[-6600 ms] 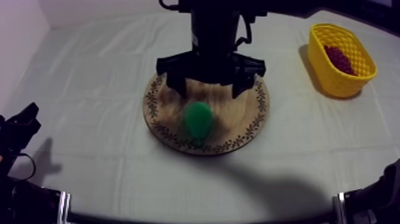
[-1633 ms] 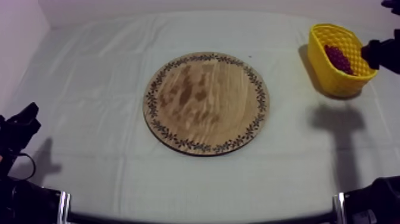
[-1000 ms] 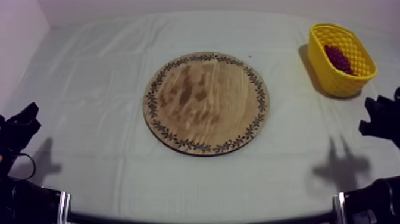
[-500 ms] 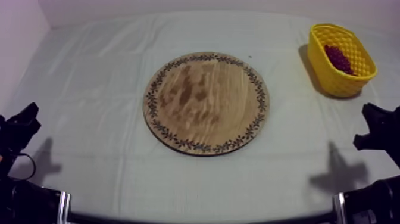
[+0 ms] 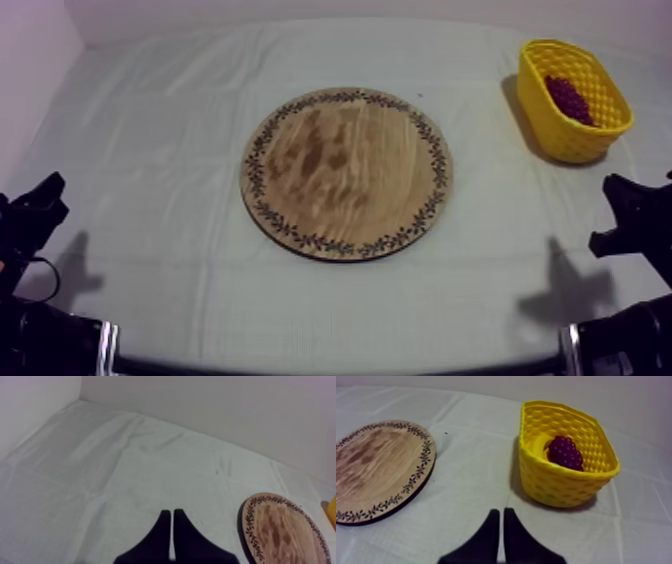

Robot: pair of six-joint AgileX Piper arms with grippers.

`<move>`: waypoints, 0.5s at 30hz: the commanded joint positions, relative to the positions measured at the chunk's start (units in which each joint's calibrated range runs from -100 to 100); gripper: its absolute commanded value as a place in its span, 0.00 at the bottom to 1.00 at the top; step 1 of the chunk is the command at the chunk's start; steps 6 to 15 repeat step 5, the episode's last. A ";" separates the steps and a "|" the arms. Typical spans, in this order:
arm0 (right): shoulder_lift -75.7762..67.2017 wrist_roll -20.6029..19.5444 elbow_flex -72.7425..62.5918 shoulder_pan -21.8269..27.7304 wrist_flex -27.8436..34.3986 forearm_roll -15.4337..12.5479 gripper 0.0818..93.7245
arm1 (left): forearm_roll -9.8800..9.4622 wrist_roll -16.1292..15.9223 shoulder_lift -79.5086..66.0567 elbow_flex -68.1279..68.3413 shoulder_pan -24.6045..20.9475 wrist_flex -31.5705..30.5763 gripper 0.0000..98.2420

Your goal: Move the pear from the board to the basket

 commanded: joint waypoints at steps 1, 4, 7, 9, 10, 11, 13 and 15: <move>-0.05 -0.05 0.01 0.02 0.01 0.04 0.01 | -0.02 -0.01 0.00 0.00 0.01 -0.01 0.00; -0.05 -0.05 0.01 0.02 0.01 0.04 0.01 | -0.02 -0.01 0.00 0.00 0.01 -0.01 0.00; -0.05 -0.05 0.01 0.01 0.01 0.04 0.01 | -0.02 -0.01 0.00 0.00 0.01 -0.01 0.00; -0.05 -0.05 0.01 0.01 0.01 0.04 0.01 | -0.02 -0.01 0.00 0.00 0.01 -0.01 0.00; -0.05 -0.05 0.01 0.01 0.01 0.04 0.01 | -0.02 -0.01 0.00 0.00 0.01 -0.01 0.00; -0.05 -0.05 0.01 0.01 0.01 0.04 0.01 | -0.02 -0.01 0.00 0.00 0.01 -0.01 0.00; -0.05 -0.05 0.01 0.01 0.01 0.04 0.01 | -0.02 -0.01 0.00 0.00 0.01 -0.01 0.00; -0.05 -0.05 0.01 0.01 0.01 0.04 0.01 | -0.02 -0.01 0.00 0.00 0.01 -0.01 0.00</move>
